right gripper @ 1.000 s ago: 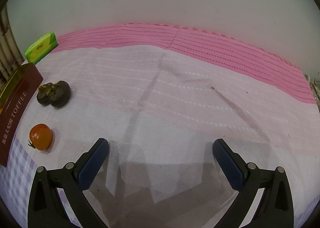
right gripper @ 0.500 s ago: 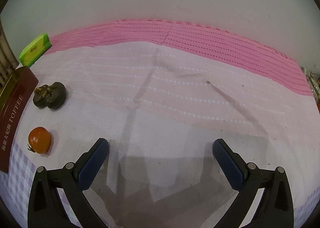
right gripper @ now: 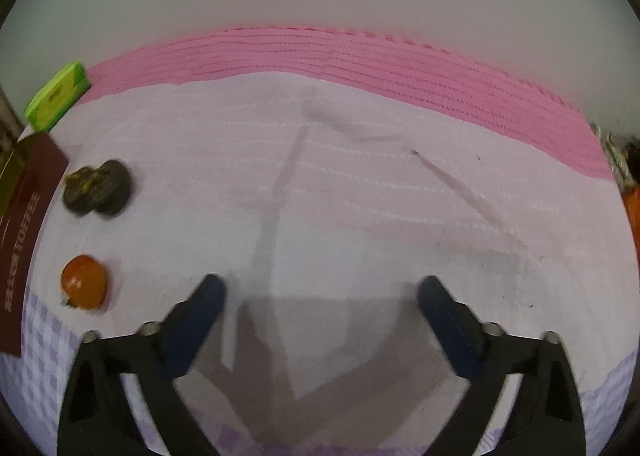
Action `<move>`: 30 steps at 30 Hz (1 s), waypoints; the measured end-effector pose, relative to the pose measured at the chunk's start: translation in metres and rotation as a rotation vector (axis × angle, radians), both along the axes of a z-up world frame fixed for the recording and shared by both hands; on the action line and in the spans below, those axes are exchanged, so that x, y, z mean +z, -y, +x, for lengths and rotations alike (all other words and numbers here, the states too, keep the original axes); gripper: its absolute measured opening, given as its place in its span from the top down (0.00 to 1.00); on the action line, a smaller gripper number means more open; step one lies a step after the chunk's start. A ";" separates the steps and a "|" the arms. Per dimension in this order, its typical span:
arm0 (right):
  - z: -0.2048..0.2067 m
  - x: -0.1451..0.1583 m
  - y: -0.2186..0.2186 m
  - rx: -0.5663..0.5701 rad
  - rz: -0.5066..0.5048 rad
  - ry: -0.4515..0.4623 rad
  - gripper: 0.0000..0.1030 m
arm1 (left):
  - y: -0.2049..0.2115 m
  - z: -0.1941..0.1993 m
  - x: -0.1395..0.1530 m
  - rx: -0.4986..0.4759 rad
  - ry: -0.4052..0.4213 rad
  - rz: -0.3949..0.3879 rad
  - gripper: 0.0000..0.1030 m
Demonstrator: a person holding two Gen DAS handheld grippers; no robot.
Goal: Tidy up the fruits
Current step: 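Withdraw the left gripper from the tray while the right gripper approaches the red tomato, then close the right gripper on the red tomato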
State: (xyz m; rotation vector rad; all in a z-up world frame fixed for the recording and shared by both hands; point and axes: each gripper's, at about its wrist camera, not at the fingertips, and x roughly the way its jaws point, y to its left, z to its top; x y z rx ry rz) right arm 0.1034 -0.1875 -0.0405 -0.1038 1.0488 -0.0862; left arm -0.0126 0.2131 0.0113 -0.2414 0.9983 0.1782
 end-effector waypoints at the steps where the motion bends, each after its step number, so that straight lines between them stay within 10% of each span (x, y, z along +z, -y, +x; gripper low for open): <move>1: -0.002 0.003 -0.005 0.016 -0.001 0.007 0.12 | 0.000 0.000 0.000 0.002 0.003 0.006 0.27; 16: -0.022 0.017 -0.115 0.247 0.001 0.043 0.15 | -0.013 -0.004 0.002 0.087 0.012 0.075 0.21; 30: -0.013 -0.010 -0.128 0.213 -0.012 -0.008 0.55 | -0.020 -0.004 0.000 0.114 -0.002 0.069 0.09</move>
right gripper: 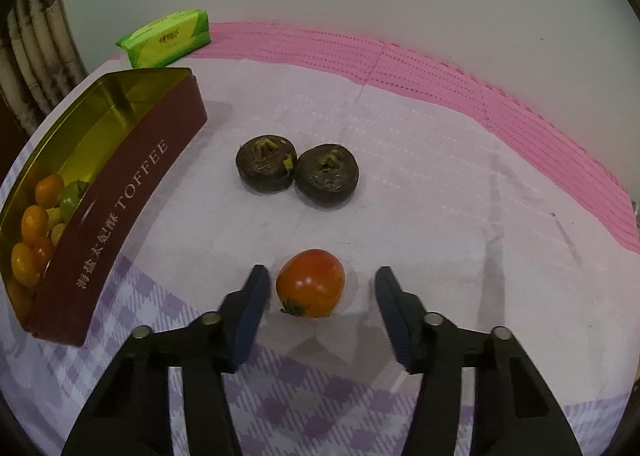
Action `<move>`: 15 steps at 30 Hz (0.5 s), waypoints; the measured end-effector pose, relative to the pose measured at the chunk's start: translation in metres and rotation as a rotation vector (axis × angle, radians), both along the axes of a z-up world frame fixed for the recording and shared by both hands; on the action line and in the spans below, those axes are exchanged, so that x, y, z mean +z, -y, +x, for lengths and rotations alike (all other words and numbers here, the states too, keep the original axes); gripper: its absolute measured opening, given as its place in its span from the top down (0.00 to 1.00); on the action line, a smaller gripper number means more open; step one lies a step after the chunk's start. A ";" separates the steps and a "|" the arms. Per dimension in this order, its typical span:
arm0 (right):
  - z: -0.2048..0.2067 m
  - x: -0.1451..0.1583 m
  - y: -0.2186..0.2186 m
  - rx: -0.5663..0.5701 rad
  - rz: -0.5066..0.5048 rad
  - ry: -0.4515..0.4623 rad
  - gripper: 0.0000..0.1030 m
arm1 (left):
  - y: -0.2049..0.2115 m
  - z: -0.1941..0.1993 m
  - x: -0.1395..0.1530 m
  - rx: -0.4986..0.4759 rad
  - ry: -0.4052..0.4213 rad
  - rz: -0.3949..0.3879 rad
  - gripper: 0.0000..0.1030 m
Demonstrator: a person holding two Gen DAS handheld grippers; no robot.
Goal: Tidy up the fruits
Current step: 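Close the right gripper on the red tomato, then carry the red tomato into the tray and open the right gripper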
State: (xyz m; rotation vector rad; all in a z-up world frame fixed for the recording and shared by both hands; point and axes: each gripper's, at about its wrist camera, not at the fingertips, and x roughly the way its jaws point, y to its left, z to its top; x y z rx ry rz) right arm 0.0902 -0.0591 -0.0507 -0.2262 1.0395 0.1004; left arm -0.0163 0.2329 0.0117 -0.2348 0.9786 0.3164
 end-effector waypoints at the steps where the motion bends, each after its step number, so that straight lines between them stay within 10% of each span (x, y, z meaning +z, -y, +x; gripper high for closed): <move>1: 0.001 -0.001 0.000 0.000 0.002 -0.005 0.58 | 0.000 0.000 0.000 0.002 -0.002 -0.001 0.09; 15: -0.005 0.017 -0.014 0.050 0.036 0.023 0.67 | -0.008 0.000 -0.005 0.035 -0.024 -0.032 0.04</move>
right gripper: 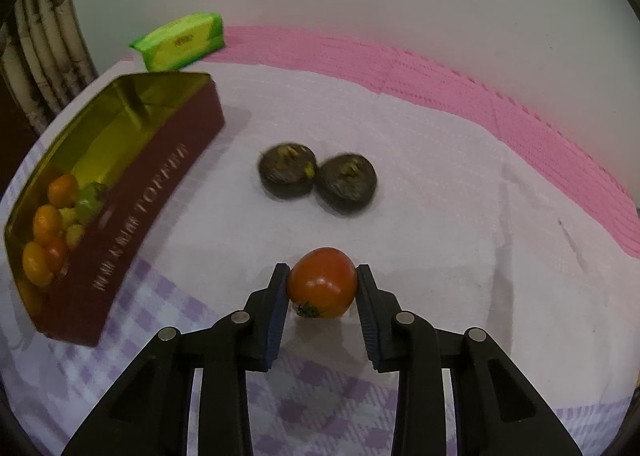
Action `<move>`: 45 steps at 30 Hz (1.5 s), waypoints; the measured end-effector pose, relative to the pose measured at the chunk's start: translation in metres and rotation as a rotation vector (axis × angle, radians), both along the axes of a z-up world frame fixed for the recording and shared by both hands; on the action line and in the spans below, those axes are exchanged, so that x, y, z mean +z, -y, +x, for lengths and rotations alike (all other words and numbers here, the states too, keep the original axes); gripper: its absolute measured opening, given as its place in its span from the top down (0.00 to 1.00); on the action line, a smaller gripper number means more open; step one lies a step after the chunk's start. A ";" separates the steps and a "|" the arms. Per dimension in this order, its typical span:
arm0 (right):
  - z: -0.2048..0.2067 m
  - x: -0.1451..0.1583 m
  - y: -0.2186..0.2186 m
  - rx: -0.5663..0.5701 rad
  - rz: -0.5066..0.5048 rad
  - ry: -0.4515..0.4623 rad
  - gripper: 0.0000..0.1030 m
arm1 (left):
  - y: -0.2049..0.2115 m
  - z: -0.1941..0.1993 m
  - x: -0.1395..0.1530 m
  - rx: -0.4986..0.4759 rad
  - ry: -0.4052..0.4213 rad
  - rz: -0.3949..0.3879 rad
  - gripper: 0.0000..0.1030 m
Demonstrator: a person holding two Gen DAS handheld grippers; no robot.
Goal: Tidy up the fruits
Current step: 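Carry the red tomato into the tray and open the right gripper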
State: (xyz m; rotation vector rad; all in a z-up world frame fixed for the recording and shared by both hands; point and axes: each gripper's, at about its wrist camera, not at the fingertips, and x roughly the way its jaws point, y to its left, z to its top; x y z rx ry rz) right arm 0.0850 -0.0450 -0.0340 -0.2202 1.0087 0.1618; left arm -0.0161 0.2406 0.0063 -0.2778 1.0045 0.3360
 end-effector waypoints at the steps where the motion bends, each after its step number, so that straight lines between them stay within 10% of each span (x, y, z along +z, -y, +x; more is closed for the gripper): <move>1: 0.000 0.003 -0.003 0.009 0.008 0.004 0.67 | -0.001 0.000 0.000 0.006 -0.002 -0.004 0.04; 21: -0.024 0.027 -0.135 0.334 0.087 -0.013 0.67 | -0.019 -0.004 -0.004 0.095 -0.011 -0.047 0.04; 45: -0.025 0.004 -0.147 0.357 0.071 -0.074 0.66 | -0.017 -0.002 -0.005 0.082 -0.024 -0.045 0.04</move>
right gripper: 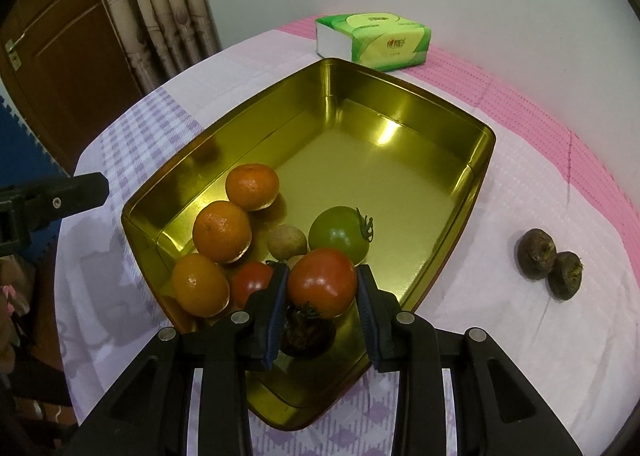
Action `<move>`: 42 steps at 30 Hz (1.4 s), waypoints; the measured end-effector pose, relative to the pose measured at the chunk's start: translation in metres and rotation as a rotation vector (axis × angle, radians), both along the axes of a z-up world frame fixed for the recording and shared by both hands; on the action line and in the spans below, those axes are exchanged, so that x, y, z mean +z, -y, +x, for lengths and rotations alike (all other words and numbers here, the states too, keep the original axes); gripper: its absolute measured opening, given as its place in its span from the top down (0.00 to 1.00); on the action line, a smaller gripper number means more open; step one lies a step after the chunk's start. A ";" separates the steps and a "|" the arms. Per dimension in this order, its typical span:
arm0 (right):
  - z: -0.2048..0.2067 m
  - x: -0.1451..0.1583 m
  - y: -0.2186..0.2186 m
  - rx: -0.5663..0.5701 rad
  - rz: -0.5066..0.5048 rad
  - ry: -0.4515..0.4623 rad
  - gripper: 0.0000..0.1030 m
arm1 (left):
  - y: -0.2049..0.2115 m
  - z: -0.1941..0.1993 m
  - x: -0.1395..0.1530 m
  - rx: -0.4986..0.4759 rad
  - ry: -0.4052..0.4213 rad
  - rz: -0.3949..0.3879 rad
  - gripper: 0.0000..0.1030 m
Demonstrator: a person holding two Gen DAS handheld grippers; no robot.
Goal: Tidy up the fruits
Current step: 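Carry the red tomato into the tray and open the right gripper, then move the left gripper to the dark brown fruits and close on one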
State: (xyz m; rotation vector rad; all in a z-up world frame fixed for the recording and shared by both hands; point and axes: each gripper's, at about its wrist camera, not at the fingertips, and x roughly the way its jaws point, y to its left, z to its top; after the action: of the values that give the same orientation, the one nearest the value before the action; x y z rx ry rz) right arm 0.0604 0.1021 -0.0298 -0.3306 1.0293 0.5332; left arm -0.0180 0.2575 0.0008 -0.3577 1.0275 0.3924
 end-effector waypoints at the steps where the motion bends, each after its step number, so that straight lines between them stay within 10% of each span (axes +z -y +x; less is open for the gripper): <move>1: -0.001 0.001 0.000 0.000 0.002 0.002 0.66 | 0.000 0.000 0.000 0.000 -0.002 0.001 0.04; 20: 0.018 0.040 0.092 -0.227 0.045 0.114 0.61 | 0.003 0.000 -0.001 -0.026 -0.008 0.020 0.04; 35: 0.053 -0.007 0.255 -0.618 -0.105 0.141 0.54 | 0.038 0.008 0.006 -0.136 0.016 0.108 0.04; 42: 0.059 -0.012 0.273 -0.617 -0.067 0.171 0.37 | 0.077 0.028 0.022 -0.229 0.050 0.107 0.04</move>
State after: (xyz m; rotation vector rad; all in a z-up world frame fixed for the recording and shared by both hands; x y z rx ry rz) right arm 0.1197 -0.1710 -0.0420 -0.1015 0.9236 -0.0849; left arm 0.0098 0.1806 0.0231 -0.1511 0.9823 0.2297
